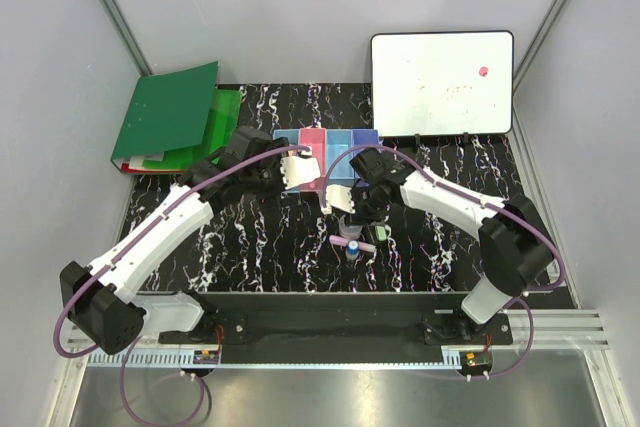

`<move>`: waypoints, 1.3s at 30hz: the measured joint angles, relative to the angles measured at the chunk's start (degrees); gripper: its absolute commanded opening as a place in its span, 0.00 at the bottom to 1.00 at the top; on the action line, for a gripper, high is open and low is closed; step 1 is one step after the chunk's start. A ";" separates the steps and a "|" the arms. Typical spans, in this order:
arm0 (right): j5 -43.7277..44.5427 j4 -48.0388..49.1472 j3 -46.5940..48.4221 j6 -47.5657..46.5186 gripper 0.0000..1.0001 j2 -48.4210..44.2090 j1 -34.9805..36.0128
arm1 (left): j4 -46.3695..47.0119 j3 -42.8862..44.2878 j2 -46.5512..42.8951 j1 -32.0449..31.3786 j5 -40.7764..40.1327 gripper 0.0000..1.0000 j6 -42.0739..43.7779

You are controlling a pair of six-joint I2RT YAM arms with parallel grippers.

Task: Sort the stationery into containers
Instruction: Pick up the stationery from the center of the board.

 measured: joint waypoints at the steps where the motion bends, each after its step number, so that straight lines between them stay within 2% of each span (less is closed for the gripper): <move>1: 0.00 0.04 -0.09 0.00 0.45 0.00 0.04 | 0.00 0.00 0.00 0.00 -0.09 0.99 0.13; 3: 0.00 0.15 -0.42 0.00 0.34 0.00 0.15 | 0.00 0.00 0.00 0.00 -0.15 0.99 0.33; 6: 0.02 0.26 -0.70 0.00 0.25 0.00 0.33 | 0.00 0.00 0.00 0.00 -0.48 0.99 0.61; 9: 0.02 0.26 -0.72 0.17 0.28 0.00 0.33 | 0.00 0.00 0.00 0.00 -0.70 0.99 0.79; 10: 0.02 0.26 -0.70 0.17 0.34 0.00 0.35 | 0.00 0.00 0.00 0.00 -0.72 0.99 0.79; 13: 0.09 0.31 -0.72 0.15 0.36 0.00 0.52 | 0.00 0.00 0.00 0.00 -0.74 0.99 0.76; 17: 0.13 0.28 -0.70 0.13 0.29 0.00 0.70 | 0.00 0.02 0.00 0.00 -0.74 0.99 0.76; 19: 0.11 0.28 -0.70 0.13 0.21 0.00 0.70 | 0.02 0.02 0.00 0.00 -0.76 0.99 0.76; 20: 0.11 0.28 -0.72 0.13 0.13 0.00 0.70 | 0.02 0.02 0.00 0.00 -0.76 0.99 0.79; 23: 0.13 0.31 -0.70 0.00 0.07 -0.04 0.72 | 0.02 0.02 0.00 0.00 -0.79 0.99 0.79; 28: 0.39 0.28 -0.70 0.02 0.04 -0.26 0.85 | 0.04 0.02 0.00 0.00 -0.92 0.99 0.76; 39: 1.95 0.26 -0.70 0.20 0.04 -1.86 1.07 | 0.28 0.02 0.00 0.02 -0.96 0.99 0.70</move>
